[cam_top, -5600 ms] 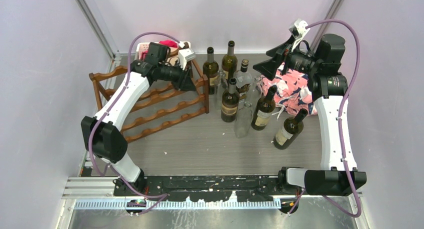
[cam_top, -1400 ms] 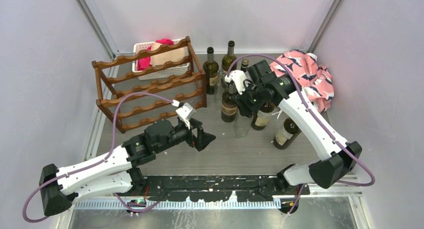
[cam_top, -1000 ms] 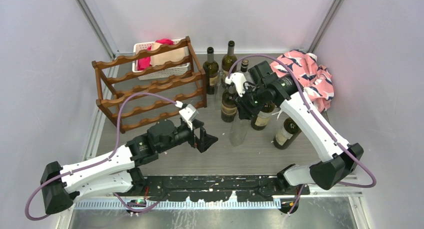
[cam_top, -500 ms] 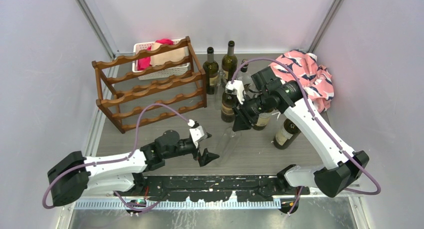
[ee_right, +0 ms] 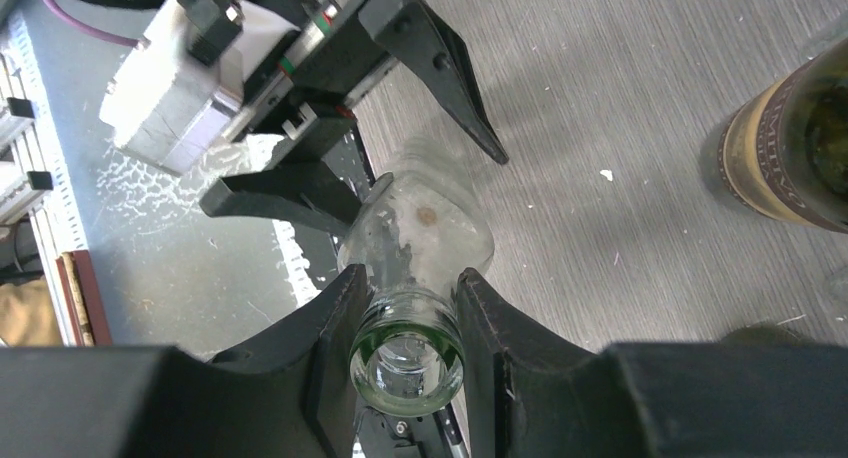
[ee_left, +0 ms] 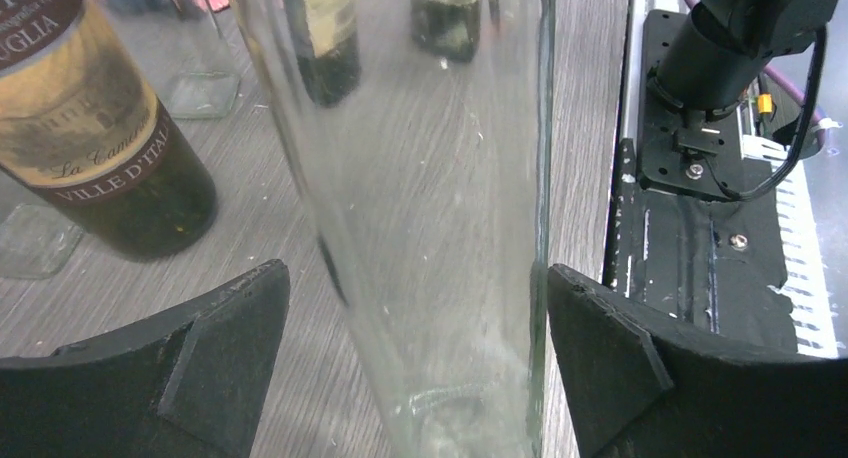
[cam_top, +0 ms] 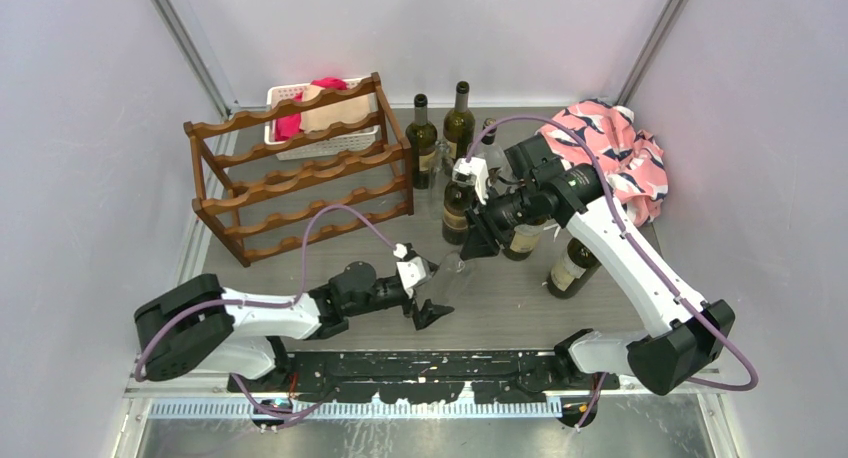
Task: Put the wine bottle on the wine rack
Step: Pick up the wine bottle from the center of the board.
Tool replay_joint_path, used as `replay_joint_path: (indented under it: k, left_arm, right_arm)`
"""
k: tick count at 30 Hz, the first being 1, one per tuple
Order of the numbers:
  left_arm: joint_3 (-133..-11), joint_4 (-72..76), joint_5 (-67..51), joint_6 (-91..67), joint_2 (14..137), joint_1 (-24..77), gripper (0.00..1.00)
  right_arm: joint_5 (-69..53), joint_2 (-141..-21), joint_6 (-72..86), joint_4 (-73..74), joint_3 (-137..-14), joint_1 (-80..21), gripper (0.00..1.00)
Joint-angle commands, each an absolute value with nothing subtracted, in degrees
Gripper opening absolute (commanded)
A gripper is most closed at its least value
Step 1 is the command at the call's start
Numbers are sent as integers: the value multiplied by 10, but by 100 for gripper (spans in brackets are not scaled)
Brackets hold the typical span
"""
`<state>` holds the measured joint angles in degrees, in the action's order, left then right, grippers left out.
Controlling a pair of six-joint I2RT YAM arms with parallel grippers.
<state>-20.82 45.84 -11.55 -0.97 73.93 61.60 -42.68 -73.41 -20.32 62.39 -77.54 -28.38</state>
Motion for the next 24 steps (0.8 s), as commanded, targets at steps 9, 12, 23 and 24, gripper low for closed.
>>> replay_joint_path:
  k: [9,12,23,24]
  left_arm:
    - [-170,686,-19,36,832,637,76]
    - [-172,684,-20,39,836,637,60]
    - [-151,505,-81,86,687,636,0]
    - [-152,473,-86,94,667,636,0]
  right_arm:
    - [-492,-702,-164,571,-770,-265,1]
    - [-493,-702,-160,568,-765,-264,1]
    - [-516,-702,-238,618,-754,-264,63]
    - [-511,-702,-245,623,-756,-264,69]
